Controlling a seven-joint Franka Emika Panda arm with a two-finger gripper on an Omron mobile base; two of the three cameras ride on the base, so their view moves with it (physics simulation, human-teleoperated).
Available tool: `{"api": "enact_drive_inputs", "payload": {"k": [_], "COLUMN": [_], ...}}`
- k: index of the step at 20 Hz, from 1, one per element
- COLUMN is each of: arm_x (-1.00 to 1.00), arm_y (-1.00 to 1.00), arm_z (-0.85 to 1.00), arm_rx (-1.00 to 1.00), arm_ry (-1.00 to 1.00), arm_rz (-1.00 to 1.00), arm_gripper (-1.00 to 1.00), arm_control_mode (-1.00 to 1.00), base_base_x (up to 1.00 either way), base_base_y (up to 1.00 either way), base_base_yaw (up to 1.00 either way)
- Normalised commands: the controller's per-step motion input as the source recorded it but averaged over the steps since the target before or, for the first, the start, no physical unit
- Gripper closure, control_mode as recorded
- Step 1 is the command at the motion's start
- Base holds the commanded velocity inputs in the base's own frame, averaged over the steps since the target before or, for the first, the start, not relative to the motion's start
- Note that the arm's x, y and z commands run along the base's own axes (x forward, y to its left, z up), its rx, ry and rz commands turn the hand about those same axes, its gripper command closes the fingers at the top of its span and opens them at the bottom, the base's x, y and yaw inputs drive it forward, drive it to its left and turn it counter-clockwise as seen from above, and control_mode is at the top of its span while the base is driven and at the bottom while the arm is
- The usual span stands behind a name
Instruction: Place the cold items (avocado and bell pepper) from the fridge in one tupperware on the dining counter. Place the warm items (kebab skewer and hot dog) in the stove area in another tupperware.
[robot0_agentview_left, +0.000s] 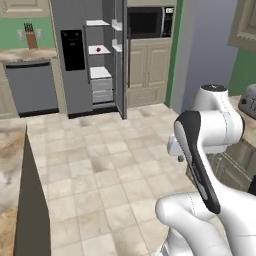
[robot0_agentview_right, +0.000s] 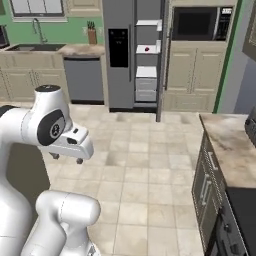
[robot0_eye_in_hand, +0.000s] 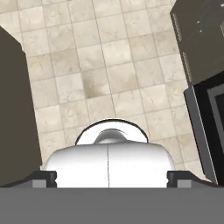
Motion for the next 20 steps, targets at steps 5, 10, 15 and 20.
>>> {"api": "enact_drive_inputs", "payload": {"k": [5,10,15,20], "arm_x": [0.0,0.0,0.0,0.0], "arm_y": [0.0,0.0,0.0,0.0], "arm_z": [0.0,0.0,0.0,0.0], "arm_rx": [0.0,0.0,0.0,0.0], "arm_ry": [0.0,0.0,0.0,0.0], "arm_rz": [0.0,0.0,0.0,0.0], "arm_gripper": [-1.0,-1.0,-1.0,-1.0], "arm_control_mode": [1.0,1.0,1.0,1.0], "base_base_x": [1.0,1.0,1.0,1.0], "base_base_y": [-0.09,0.0,0.01,0.01], "base_base_yaw": [0.04,0.0,0.0,0.0]}}
